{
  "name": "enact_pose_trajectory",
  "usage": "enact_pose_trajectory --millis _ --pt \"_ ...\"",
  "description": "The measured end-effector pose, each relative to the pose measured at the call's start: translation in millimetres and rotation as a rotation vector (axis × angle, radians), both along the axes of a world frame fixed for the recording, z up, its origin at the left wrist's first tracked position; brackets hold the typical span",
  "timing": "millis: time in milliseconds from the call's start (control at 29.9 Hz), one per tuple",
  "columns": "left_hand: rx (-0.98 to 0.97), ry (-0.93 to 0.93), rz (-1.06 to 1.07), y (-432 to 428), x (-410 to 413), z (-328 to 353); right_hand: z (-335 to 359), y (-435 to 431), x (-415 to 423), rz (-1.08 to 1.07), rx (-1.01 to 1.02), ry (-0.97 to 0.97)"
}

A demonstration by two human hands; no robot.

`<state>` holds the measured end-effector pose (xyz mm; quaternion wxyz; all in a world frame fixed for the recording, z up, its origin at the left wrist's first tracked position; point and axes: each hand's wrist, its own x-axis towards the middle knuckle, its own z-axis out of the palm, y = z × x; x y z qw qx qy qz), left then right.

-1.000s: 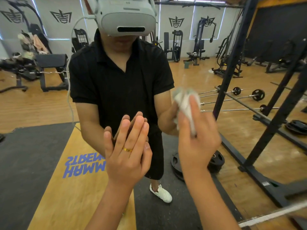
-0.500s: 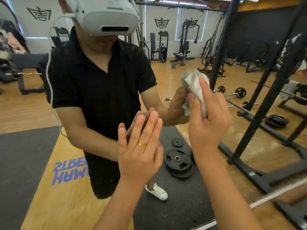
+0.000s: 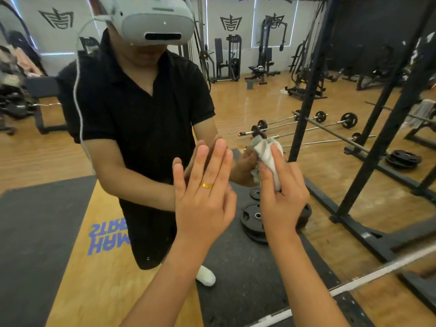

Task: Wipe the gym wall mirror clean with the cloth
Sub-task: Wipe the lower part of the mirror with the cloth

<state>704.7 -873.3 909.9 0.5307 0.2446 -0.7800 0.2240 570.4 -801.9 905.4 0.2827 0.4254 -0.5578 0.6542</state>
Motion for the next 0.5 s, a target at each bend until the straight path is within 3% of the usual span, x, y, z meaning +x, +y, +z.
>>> enact_pose_trajectory --millis 201,501 --pt "0.048 -0.085 -0.108 10 32 7 -2 -1 -2 -0.034 0.027 -0.004" --pt "-0.1 0.054 0.137 -37 160 -22 5 -8 20 0.007 -0.051 -0.231"
